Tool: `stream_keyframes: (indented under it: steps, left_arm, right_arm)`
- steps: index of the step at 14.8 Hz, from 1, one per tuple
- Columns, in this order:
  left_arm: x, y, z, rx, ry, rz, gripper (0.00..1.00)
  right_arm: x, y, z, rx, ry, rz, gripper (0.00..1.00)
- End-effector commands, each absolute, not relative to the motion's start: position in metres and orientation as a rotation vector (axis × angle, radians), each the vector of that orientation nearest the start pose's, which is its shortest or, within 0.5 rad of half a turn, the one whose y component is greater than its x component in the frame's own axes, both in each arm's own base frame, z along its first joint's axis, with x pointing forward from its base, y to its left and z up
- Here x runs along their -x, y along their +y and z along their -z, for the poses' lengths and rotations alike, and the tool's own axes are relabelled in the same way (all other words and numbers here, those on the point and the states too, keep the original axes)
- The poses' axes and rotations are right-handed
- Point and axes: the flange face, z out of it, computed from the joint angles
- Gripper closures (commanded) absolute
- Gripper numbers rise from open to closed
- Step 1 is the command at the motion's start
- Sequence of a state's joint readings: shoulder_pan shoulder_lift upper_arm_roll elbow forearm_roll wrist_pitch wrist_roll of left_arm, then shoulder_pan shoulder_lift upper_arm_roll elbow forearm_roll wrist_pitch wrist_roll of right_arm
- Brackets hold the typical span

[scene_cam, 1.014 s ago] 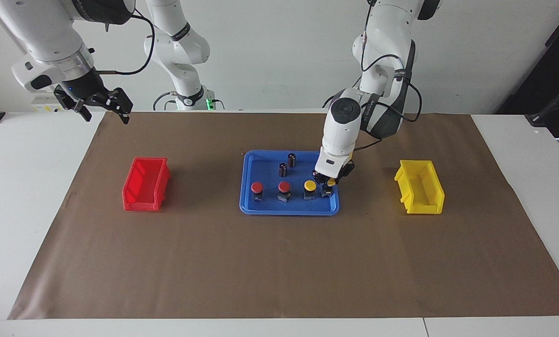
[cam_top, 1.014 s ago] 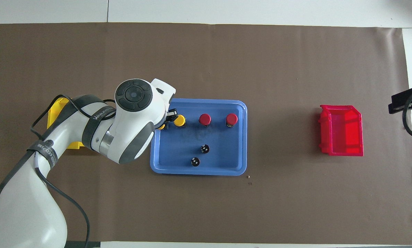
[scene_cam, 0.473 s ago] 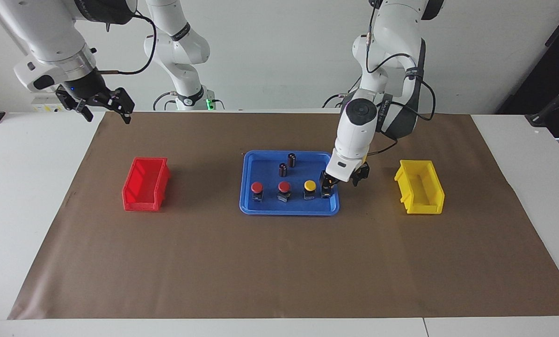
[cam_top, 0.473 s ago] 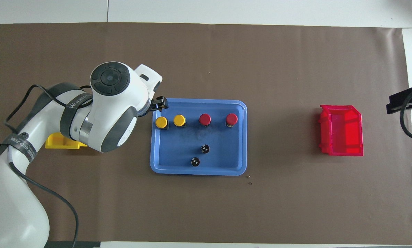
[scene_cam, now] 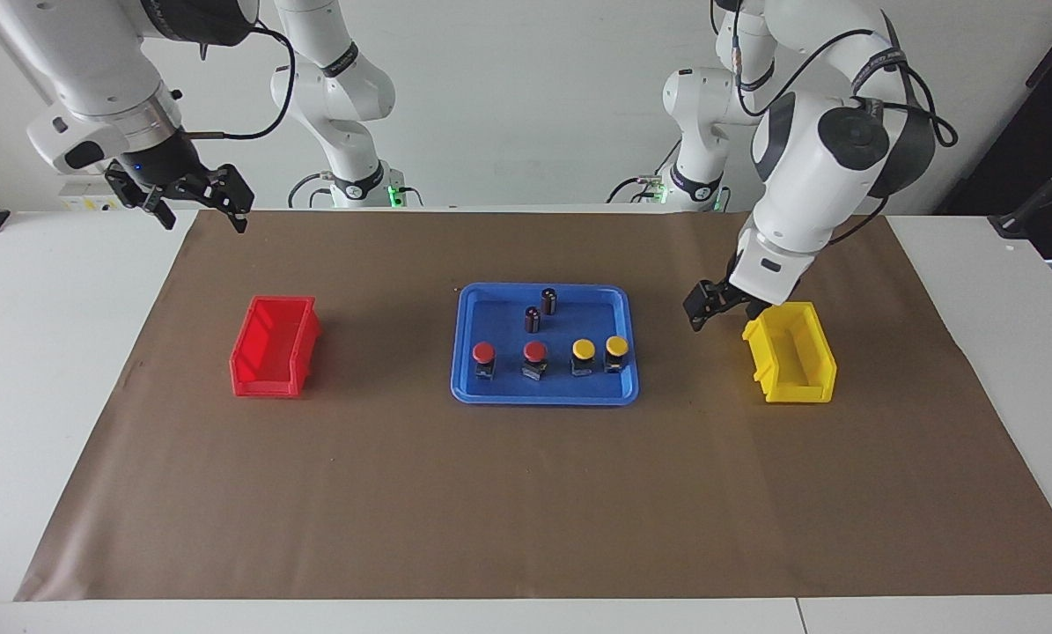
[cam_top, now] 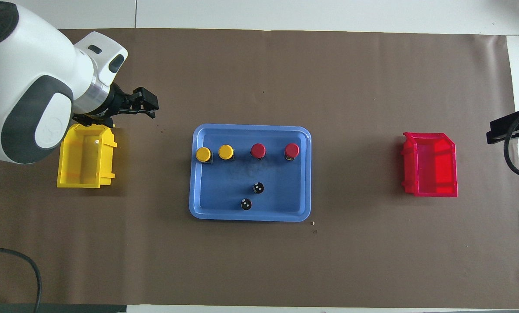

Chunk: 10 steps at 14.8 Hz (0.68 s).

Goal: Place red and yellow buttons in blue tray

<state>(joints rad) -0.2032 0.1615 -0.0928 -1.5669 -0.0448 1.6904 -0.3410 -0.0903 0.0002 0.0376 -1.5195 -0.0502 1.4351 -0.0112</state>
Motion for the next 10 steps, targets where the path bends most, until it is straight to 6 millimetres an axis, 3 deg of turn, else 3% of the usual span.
stream_keyframes:
  steps: [1, 4, 5, 7, 10]
  left_arm:
    - [-0.570, -0.135, -0.575, 3.198, 0.077, -0.121, 0.00]
    - [-0.547, -0.091, -0.616, 3.185, 0.181, -0.114, 0.00]
    - [-0.544, -0.082, -0.621, 3.162, 0.194, -0.118, 0.00]
    - [-0.542, -0.074, -0.636, 3.146, 0.205, -0.106, 0.00]
    - [-0.540, -0.072, -0.640, 3.142, 0.200, -0.124, 0.00]
  right_arm:
    - [-0.537, -0.040, -0.635, 3.184, 0.044, -0.151, 0.00]
    - [-0.537, -0.048, -0.636, 3.183, 0.066, -0.139, 0.00]
    - [-0.537, -0.055, -0.635, 3.182, 0.083, -0.142, 0.00]
    - [-0.536, -0.055, -0.634, 3.182, 0.085, -0.142, 0.00]
    - [-0.537, -0.052, -0.634, 3.183, 0.080, -0.142, 0.00]
